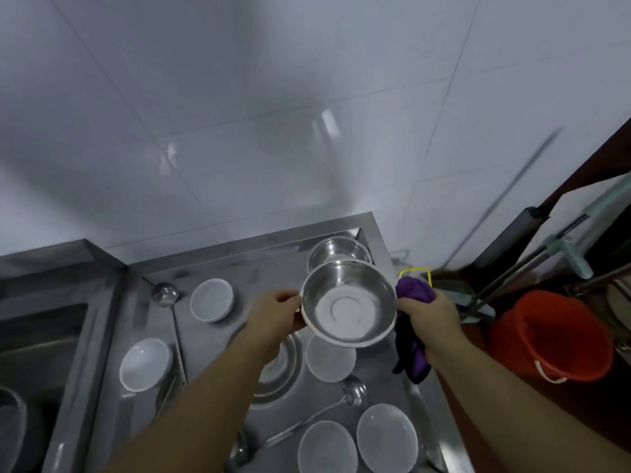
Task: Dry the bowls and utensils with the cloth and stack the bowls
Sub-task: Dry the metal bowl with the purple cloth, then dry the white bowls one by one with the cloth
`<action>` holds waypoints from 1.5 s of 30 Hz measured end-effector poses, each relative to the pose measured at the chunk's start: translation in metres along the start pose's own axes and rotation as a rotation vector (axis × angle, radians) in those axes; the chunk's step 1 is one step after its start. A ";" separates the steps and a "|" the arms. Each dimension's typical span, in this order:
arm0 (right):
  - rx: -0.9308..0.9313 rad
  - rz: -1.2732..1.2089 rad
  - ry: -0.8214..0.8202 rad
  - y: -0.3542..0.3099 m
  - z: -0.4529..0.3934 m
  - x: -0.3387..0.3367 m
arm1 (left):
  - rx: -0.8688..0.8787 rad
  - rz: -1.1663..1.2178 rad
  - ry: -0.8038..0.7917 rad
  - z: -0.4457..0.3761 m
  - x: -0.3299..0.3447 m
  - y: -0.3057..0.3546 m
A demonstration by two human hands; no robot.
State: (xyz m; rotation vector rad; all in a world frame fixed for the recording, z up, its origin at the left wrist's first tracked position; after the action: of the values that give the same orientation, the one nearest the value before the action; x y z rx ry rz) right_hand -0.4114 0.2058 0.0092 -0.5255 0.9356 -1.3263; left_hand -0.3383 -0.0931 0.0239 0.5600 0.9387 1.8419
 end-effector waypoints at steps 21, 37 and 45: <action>-0.005 0.482 0.174 -0.007 -0.161 0.088 | 0.067 -0.450 0.138 -0.226 0.021 -0.013; -0.029 0.460 0.140 0.014 -0.167 0.070 | 0.118 -0.645 0.222 -0.212 0.019 -0.013; -0.049 0.440 0.082 0.059 -0.117 0.058 | -0.007 -0.838 -0.094 -0.140 0.024 -0.089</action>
State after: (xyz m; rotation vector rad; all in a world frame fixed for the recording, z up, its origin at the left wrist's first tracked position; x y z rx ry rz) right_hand -0.4743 0.1830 -0.1174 -0.2803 1.0821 -0.9336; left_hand -0.4006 -0.0999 -0.1319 0.1870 0.9133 1.0538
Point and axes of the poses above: each hand's wrist, its own z-axis away from the middle knuckle, its own x-axis out of the palm, y = z × x, the point moved 7 cm from there along -z, towards the middle knuckle, and after that the axes turned 7 degrees about z, right-handed, at the moved point
